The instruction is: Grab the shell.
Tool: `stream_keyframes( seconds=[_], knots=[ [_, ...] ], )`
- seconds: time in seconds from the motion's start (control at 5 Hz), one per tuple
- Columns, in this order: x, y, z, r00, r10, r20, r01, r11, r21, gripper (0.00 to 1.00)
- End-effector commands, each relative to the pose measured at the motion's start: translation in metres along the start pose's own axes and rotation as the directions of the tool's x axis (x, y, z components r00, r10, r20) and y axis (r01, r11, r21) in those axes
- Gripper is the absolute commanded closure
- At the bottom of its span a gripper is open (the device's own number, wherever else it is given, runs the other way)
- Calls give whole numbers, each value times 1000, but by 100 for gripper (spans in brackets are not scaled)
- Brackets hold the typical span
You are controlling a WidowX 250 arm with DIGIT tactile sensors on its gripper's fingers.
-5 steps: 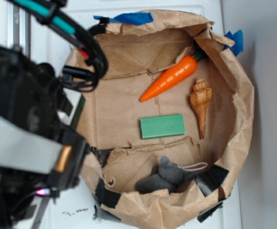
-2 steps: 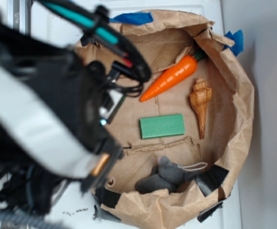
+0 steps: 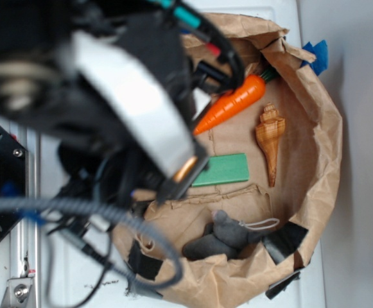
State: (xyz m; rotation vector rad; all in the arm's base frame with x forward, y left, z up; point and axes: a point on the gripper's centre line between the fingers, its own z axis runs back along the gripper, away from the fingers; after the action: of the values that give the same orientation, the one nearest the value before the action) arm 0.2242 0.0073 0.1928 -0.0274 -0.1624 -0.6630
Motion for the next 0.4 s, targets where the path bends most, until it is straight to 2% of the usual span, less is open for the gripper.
stream_keyframes(
  seconds=[0.0, 0.2],
  knots=[
    [0, 52, -53, 1000, 22, -12, -22, 1000, 22, 0],
    [20, 68, -76, 998, -26, -53, 28, 999, 37, 0]
  ],
)
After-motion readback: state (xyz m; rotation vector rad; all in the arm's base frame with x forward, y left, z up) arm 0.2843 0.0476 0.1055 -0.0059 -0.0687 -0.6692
